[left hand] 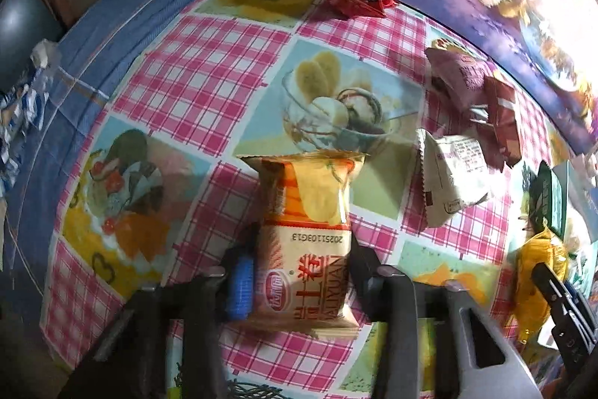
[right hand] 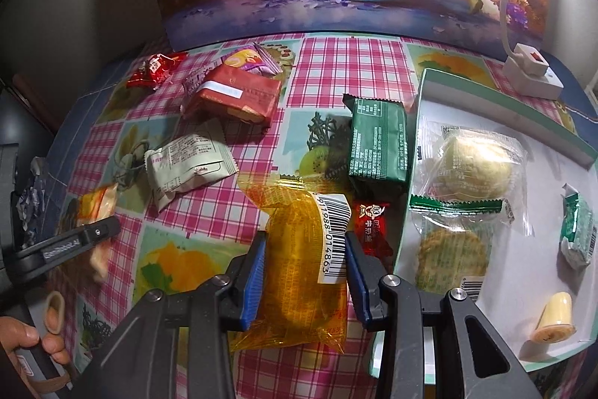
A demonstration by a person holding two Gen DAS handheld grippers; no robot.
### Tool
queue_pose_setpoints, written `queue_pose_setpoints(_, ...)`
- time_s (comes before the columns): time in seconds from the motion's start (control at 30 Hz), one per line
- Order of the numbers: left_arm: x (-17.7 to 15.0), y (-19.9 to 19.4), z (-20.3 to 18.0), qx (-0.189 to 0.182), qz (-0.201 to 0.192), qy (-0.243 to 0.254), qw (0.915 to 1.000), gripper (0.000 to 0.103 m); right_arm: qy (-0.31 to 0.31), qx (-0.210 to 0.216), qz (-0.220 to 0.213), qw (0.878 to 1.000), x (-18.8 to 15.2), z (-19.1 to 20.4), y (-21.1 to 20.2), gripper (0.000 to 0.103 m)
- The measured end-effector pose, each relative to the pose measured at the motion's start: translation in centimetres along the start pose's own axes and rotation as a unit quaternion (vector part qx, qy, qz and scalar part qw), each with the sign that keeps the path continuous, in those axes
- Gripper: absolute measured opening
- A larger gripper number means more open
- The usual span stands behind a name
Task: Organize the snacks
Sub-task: 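Grasp the yellow barcode bun bag with the right gripper while the left grasps the orange-wrapped roll, then carry the yellow bun bag and orange-wrapped roll over the white tray with both grippers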
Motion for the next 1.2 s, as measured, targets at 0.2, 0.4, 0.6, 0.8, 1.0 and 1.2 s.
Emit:
queue_pose_setpoints(0.2,0.3,-1.8,-1.4,0.0,-0.019,0.005,0.9998,0.04,0.004,0.016,-0.026,1.0,0.9,0.2,-2.1,0.041)
queue_pose_setpoints(0.4,1.1,-6.2,-3.4,-0.014,-0.062,0.02,0.9978,0.04,0.015,0.02,-0.063,0.998,2.6,-0.5,-5.1,0.041)
queue_pose_setpoints(0.6,2.1,-8.9,-7.2,-0.033,-0.088,0.044,0.9947,0.04,0.032,0.017,-0.081,0.996,3.6,-2.2,-6.4,0.041)
queue_pose_setpoints(0.8,1.5,-9.7,-12.8,-0.047,-0.083,0.089,0.9914,0.04,0.074,0.004,-0.075,0.994,3.9,-6.0,-6.4,0.042)
queue_pose_setpoints(1.0,0.5,-10.6,-19.1,-0.065,-0.084,0.134,0.9853,0.04,0.131,-0.026,-0.068,0.989,3.6,-11.2,-6.6,0.042)
queue_pose_setpoints(1.2,-1.2,-10.7,-25.0,-0.079,-0.078,0.176,0.9781,0.04,0.186,-0.046,-0.057,0.98,2.6,-16.3,-6.6,0.042)
Point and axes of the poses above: each gripper's, at about its wrist camera, not at the fingertips, and y roughly the way its jaws point, z to its left, x to its top, the point moved 9 cm from there along y, roughly the way its jaws point, and after that the axes turned 4 degrees about -x, right-handed, at the moved point
